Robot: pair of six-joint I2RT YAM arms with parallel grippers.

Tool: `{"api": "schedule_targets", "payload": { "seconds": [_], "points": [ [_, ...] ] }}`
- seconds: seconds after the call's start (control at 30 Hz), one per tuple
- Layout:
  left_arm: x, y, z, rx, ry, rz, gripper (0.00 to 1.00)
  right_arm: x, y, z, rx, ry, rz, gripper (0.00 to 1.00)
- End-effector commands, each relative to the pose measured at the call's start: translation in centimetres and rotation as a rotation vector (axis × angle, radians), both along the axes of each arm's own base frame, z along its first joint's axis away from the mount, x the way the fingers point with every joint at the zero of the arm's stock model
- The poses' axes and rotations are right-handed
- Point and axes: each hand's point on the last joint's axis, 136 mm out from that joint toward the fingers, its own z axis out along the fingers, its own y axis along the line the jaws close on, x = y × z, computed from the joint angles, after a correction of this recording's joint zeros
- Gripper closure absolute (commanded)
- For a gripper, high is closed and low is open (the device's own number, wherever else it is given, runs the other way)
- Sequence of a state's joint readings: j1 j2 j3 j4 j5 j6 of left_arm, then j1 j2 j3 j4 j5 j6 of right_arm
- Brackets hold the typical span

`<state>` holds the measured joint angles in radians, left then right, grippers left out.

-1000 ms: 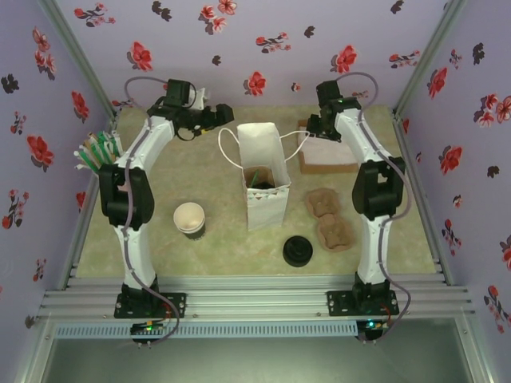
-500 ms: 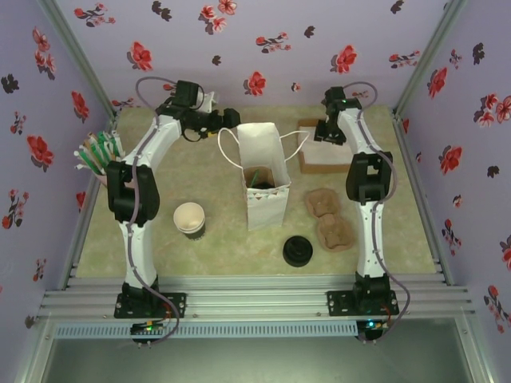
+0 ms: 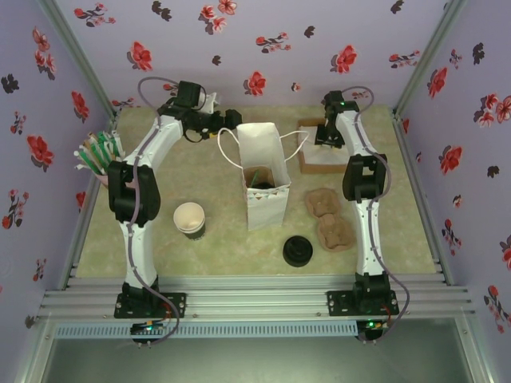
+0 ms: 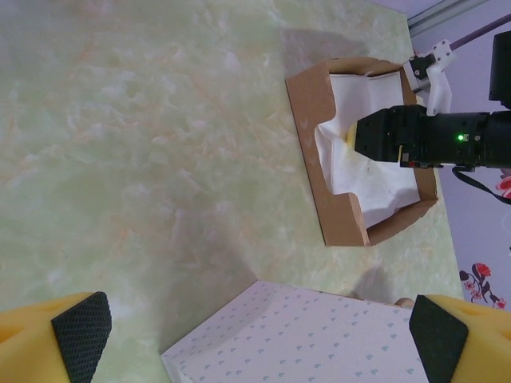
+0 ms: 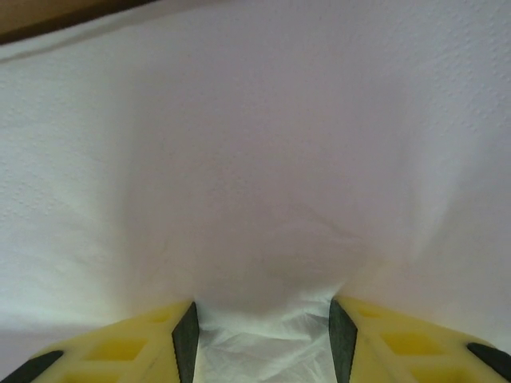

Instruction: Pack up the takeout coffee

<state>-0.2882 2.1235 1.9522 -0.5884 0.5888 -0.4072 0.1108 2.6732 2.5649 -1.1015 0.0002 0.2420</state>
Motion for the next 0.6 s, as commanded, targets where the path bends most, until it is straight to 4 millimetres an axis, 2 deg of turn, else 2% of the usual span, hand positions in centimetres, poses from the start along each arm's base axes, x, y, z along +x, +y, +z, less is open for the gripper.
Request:
{"api": "schedule_targets", "payload": {
  "seconds": [0.0,0.2,0.57],
  "points": [
    [-0.8,-0.3,0.8,-0.007,-0.016,-0.036,0.01,-1.0,0.6,1.3,0.016,0.022,0.015,0.53],
    [-0.8,-0.3,0.8,-0.007,-0.015,-0.034,0.01,-0.7,0.4,3.5,0.011,-0.022,0.013,0.59],
    [-1.0,-0.3,1.0,-0.007,-0.021,-0.037,0.01,-0.6,0.3,4.8,0.008,-0.048,0.015,0.68]
  ]
}}
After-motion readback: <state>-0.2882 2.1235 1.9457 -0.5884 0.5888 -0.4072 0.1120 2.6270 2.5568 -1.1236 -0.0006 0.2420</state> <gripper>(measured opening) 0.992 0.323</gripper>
